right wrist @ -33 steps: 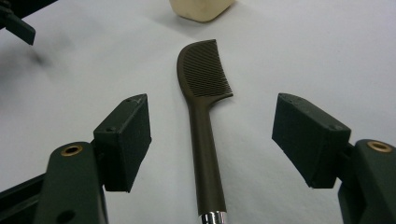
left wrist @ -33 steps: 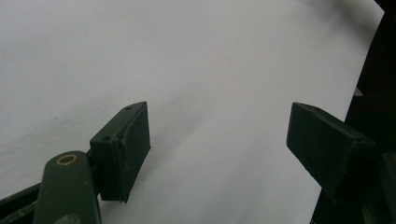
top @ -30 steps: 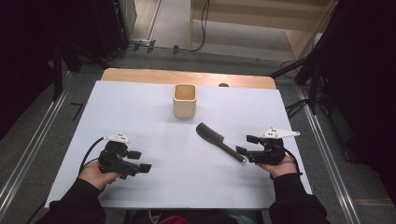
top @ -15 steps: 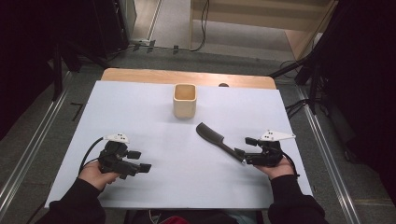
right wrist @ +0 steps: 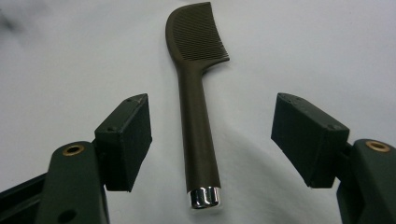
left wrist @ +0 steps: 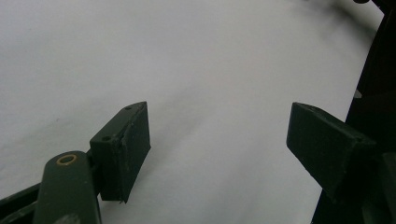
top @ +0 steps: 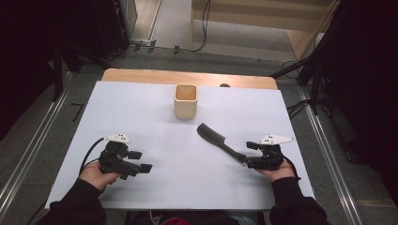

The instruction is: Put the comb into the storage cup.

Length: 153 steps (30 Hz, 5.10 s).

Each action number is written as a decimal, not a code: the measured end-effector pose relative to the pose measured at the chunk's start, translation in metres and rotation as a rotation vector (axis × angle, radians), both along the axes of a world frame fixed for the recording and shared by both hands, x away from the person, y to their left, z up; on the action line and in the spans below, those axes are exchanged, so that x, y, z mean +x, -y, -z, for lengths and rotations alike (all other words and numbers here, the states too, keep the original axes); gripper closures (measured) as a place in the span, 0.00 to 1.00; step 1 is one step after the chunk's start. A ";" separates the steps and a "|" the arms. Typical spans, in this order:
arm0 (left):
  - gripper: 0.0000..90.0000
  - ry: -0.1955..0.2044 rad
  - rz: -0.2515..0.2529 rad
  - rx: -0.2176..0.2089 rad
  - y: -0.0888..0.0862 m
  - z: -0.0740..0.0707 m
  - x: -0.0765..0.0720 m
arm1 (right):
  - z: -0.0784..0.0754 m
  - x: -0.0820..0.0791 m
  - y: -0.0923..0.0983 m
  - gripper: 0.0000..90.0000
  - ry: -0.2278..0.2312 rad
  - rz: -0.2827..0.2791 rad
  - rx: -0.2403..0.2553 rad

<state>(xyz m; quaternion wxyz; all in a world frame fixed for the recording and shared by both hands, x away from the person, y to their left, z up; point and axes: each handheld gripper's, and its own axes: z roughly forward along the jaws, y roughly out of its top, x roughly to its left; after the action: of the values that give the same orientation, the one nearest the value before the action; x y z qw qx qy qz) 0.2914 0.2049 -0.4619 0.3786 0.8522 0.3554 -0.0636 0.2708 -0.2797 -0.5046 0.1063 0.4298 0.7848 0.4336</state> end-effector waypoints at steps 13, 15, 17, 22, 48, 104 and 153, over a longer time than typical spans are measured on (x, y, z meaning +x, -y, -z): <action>0.25 -0.002 -0.001 -0.004 0.001 0.000 0.002 | 0.009 -0.001 -0.006 0.33 -0.028 -0.025 -0.045; 0.25 -0.002 -0.002 -0.004 0.001 0.000 0.002 | 0.011 0.000 -0.008 0.33 -0.034 -0.031 -0.054; 0.25 -0.002 -0.001 -0.004 0.001 0.000 0.002 | 0.013 0.001 -0.009 0.34 -0.037 -0.036 -0.067; 0.25 -0.005 -0.001 -0.005 0.001 0.000 0.002 | 0.015 0.003 -0.011 0.34 -0.040 -0.034 -0.084; 0.25 -0.005 0.001 0.001 0.002 0.001 0.002 | 0.019 0.001 -0.021 0.53 0.029 -0.007 -0.193; 0.25 0.002 -0.038 -0.078 0.007 -0.007 0.007 | -0.014 0.002 -0.021 0.78 -0.017 0.110 -0.059; 0.26 -0.022 -0.061 -0.115 0.068 -0.039 0.050 | -0.050 -0.015 -0.055 0.78 0.007 0.308 -0.046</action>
<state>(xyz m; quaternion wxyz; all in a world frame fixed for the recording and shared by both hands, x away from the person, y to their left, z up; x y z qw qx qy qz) 0.3416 0.1367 -0.4232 0.4249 0.8171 0.3810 -0.0817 0.2556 -0.2245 -0.4547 0.1842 0.5408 0.7191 0.3956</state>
